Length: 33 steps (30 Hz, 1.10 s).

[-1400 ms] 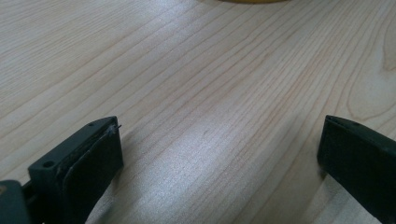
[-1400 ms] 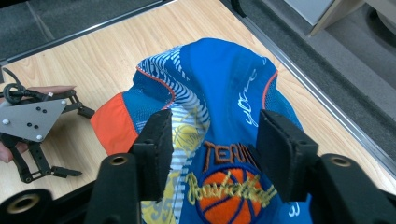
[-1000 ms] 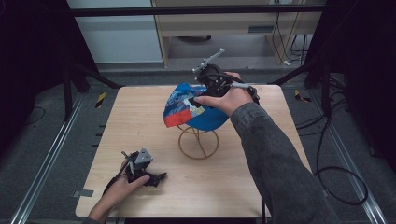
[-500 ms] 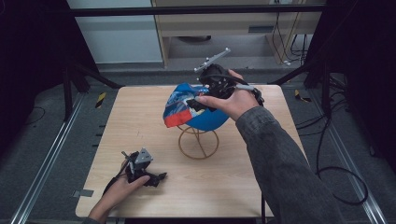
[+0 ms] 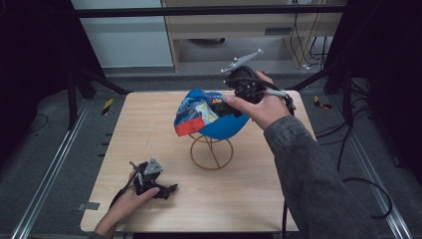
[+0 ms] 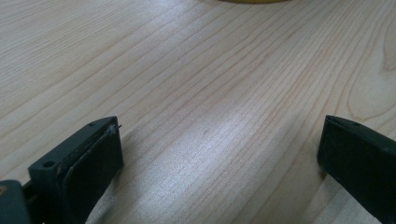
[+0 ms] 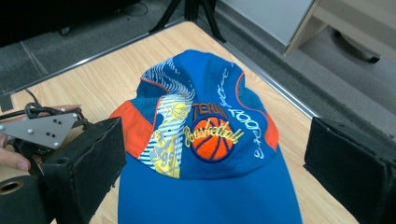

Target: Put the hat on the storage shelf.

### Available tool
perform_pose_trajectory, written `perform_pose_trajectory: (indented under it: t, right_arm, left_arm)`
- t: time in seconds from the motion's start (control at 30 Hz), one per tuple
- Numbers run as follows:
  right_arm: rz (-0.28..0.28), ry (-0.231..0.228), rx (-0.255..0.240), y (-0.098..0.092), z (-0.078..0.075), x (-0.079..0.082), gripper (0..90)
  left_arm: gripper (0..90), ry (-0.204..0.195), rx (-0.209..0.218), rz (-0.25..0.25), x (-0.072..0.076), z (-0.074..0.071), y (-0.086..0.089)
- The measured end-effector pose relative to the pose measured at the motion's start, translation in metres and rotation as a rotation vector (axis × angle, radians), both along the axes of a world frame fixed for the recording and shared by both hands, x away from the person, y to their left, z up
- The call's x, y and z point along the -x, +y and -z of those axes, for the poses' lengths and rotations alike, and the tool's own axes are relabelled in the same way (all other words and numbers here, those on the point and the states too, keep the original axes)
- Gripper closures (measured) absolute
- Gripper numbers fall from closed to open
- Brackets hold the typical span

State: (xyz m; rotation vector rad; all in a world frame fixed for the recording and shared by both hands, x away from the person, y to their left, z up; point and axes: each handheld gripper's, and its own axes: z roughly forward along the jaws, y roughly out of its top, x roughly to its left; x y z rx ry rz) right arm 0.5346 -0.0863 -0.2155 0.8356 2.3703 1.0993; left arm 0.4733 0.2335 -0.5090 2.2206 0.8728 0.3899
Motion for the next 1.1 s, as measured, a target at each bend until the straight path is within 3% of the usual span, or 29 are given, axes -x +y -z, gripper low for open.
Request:
perform_pose_trajectory:
  t: [0.6,1.1]
  right_arm:
    - [0.008,-0.033,-0.02,-0.029,0.0,0.016,4.7]
    - [0.084,-0.067,-0.056,-0.081,-0.005,0.041,4.5]
  left_arm:
    - [0.0,0.001,0.001,-0.002,0.0,0.0,0.0]
    - [0.0,0.002,-0.004,-0.001,0.001,0.0,0.0]
